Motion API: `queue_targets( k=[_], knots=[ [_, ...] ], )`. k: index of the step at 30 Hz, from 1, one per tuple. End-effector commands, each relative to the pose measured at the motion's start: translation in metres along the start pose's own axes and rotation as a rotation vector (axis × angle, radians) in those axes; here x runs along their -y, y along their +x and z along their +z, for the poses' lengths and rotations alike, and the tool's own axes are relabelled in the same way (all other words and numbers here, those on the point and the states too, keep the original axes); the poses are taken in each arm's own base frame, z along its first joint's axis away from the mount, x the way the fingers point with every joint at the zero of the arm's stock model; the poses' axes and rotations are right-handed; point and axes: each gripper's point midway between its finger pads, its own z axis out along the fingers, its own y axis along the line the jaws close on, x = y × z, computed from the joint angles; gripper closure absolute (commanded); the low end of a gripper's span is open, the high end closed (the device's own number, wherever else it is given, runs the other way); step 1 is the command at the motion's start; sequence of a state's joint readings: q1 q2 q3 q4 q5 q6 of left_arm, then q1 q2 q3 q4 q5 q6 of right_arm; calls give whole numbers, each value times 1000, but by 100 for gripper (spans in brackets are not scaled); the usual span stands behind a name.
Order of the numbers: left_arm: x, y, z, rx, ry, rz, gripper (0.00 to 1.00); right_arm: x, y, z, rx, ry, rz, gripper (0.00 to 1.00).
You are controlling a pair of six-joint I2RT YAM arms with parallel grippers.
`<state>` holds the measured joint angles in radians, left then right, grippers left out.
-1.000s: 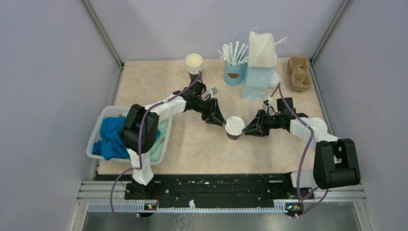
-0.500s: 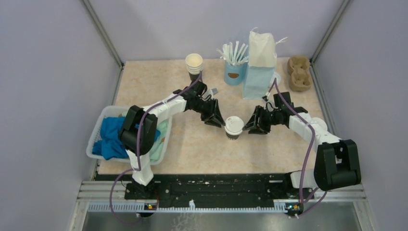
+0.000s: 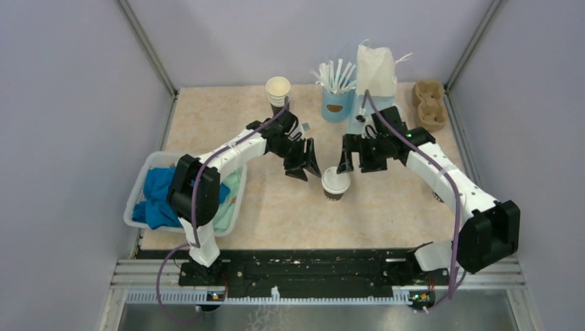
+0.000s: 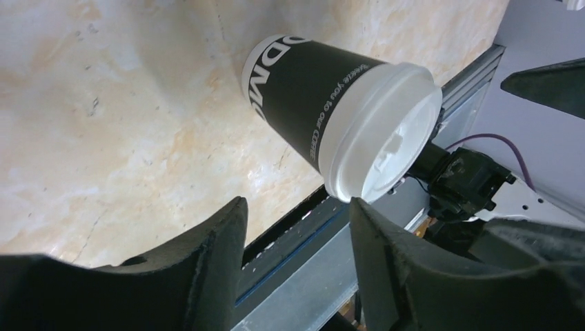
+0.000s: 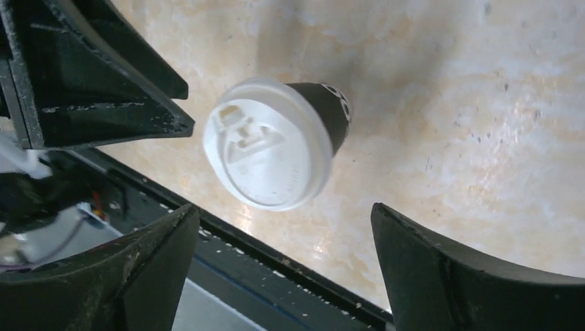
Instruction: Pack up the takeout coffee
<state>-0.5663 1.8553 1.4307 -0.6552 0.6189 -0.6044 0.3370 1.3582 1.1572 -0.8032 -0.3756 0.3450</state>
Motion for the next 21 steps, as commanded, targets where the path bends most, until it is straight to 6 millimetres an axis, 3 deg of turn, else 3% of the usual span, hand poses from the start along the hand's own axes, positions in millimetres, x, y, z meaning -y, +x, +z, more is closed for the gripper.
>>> queue_targets(
  k=[1, 5, 9, 14, 21],
  knots=[
    [17, -2, -42, 106, -29, 76, 34, -12, -7, 1, -16, 168, -280, 4],
    [5, 7, -59, 154, -78, 84, 21, -27, -11, 16, -59, 228, -426, 1],
    [-13, 19, -76, 197, -117, 61, 15, -34, -12, 28, -95, 273, -517, 1],
    [-28, 29, -87, 217, -120, 21, 13, -41, -7, 40, -132, 267, -560, 1],
    [-27, 28, -91, 226, -111, 21, 13, -35, 0, 50, -152, 332, -564, 8]
  ],
)
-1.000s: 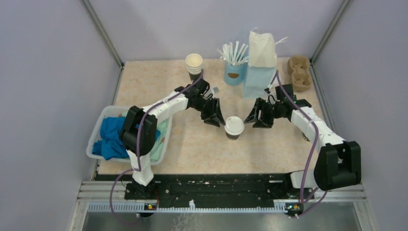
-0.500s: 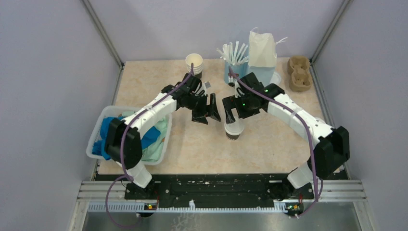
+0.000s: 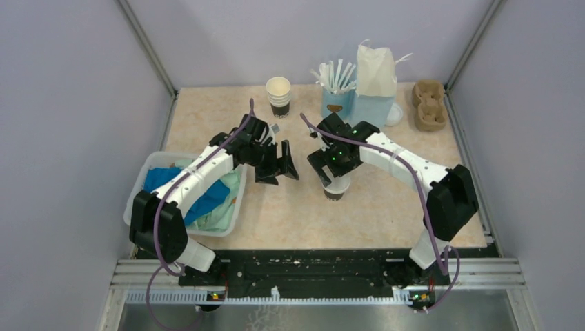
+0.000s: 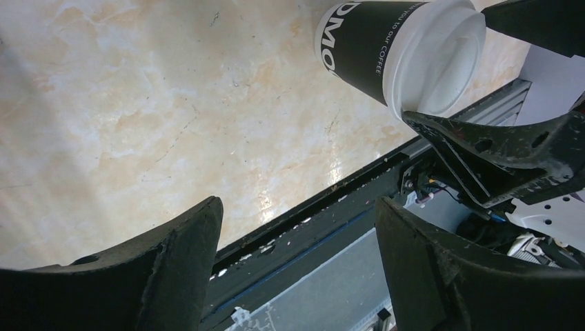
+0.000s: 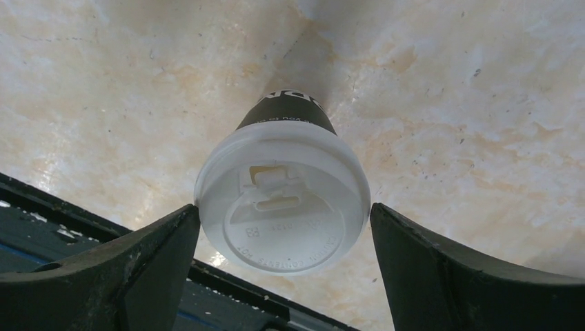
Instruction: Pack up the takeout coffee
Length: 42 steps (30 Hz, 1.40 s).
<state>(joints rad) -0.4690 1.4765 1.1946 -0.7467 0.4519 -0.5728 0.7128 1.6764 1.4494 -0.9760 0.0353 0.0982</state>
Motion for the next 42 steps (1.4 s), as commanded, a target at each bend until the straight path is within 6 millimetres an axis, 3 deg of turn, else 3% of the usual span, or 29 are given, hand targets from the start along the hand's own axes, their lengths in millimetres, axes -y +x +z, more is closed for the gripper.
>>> queue_targets(
  k=[1, 7, 10, 13, 17, 20, 24, 27, 31, 35, 38, 42],
  knots=[
    [7, -5, -9, 36, 25, 33, 13, 6, -11, -7, 33, 72, -4, 9],
    [9, -5, -10, 31, 30, 38, 13, 21, 2, -6, 40, 148, 65, 21],
    [12, -6, -13, 34, 40, 42, 13, 39, 12, -8, 46, 186, 150, 25],
    [15, -8, -15, 35, 48, 46, 13, 82, 28, -19, 66, 271, 302, 29],
    [21, -16, -16, 35, 69, 57, 13, 159, 62, -36, 102, 394, 538, 29],
    [25, -25, -9, 18, 81, 65, 13, 207, 83, -37, 109, 471, 665, 29],
    [25, -40, 5, -29, 75, 78, 13, 252, 96, -37, 115, 544, 788, 29],
    [30, -60, 8, -37, 58, 115, 13, 274, 97, -40, 120, 593, 834, 28],
    [32, -83, 5, -24, 19, 187, 13, 279, 99, -44, 130, 605, 875, 24],
    [29, -101, -2, -5, -10, 230, 13, 266, 94, -52, 176, 545, 899, 10],
    [23, -111, -7, 13, -10, 223, 13, 255, 87, -63, 215, 492, 913, 2],
    [16, -121, -15, 31, 5, 195, 13, 254, 78, -92, 243, 501, 933, 1]
  ],
)
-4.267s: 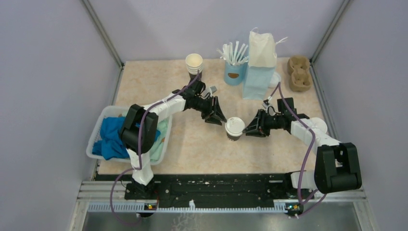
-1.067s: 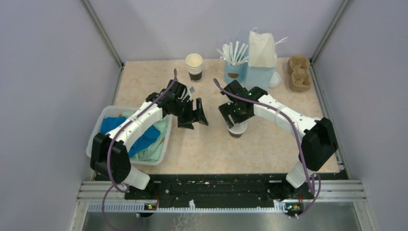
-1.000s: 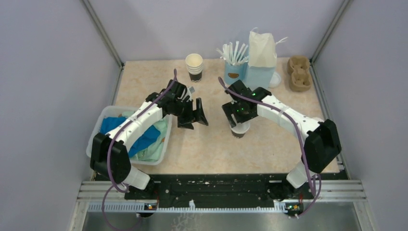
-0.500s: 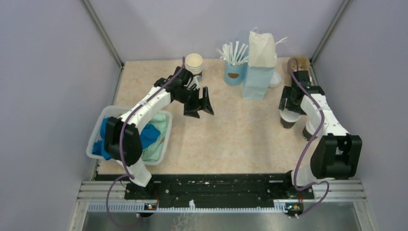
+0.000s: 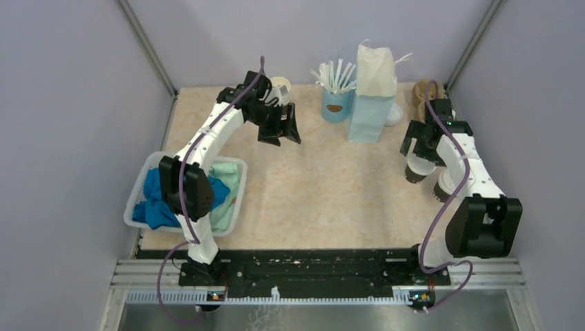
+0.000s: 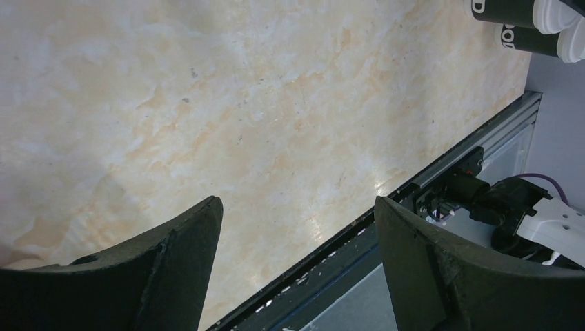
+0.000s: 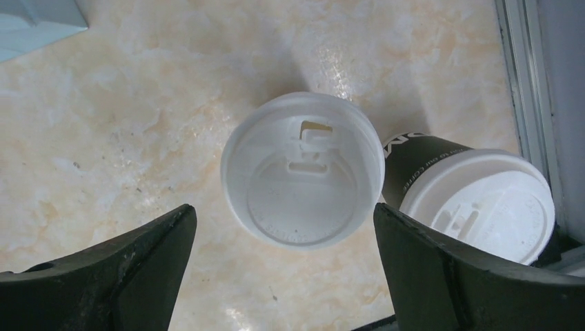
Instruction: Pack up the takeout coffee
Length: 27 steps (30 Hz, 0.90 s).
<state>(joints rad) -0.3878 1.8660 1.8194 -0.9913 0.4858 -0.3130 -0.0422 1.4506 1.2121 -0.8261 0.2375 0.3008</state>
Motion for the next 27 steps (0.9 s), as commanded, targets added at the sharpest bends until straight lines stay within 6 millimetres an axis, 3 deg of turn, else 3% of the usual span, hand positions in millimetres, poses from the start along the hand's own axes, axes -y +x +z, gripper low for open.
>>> queue_targets(
  k=[1, 7, 17, 19, 23, 27],
  knots=[
    [-11, -9, -10, 9, 5, -2, 13, 2, -31, -49, 91, -35, 63, 1],
    [-13, -12, -8, 7, 20, -8, 12, -1, -71, -80, 154, -47, 67, 1],
    [-15, -12, -10, 8, 24, -12, 12, -39, -142, -86, 285, -207, 132, 6],
    [-15, -12, -11, 9, 25, -11, 11, -31, -158, -67, 301, -202, 212, 8],
    [-13, -10, -11, 1, 40, -16, 11, -25, -189, -9, 297, -319, 393, 27],
    [-14, 1, -11, -15, 49, -23, 11, -27, -211, 52, 233, -374, 371, 34]
  ],
)
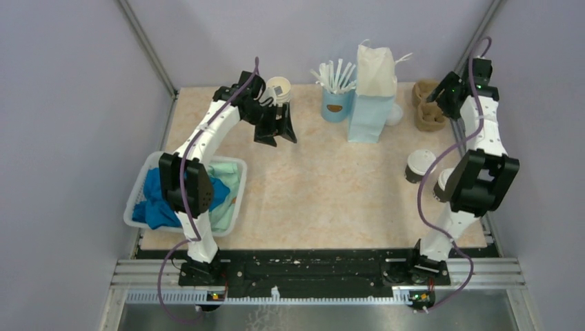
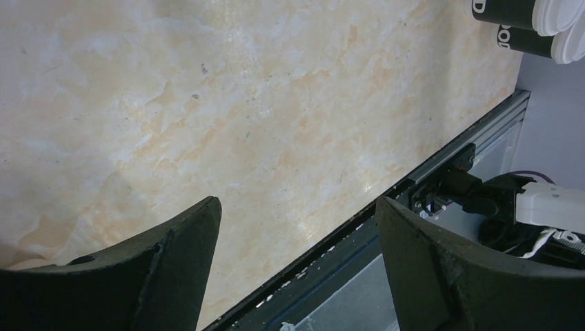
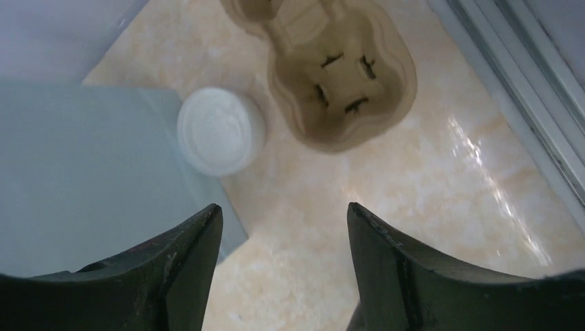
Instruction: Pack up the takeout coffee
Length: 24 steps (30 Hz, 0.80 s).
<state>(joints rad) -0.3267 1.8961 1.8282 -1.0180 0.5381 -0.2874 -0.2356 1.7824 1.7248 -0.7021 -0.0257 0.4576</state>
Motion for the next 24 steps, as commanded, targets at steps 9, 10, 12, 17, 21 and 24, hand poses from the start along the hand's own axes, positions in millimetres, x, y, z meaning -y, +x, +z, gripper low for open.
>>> queue_targets(
  k=[9, 10, 12, 17, 21, 24],
  knots=[
    [-3, 25, -6, -19, 19, 18, 11, -9, -30, 122, -94, -111, 21, 46],
    [-4, 27, -6, -22, 19, 17, 11, -12, -29, 126, -97, -123, 27, 47],
    [-5, 29, -6, -24, 15, 19, 10, -12, -26, 133, -106, -133, 35, 47],
    [-7, 31, -7, -22, 2, 26, 10, -9, -19, 145, -119, -132, 39, 51],
    [-8, 31, -5, -27, 6, 24, 10, -8, -14, 151, -130, -128, 41, 55],
    [-7, 32, -4, -31, 10, 23, 10, -8, -10, 154, -134, -118, 22, 55]
  ],
)
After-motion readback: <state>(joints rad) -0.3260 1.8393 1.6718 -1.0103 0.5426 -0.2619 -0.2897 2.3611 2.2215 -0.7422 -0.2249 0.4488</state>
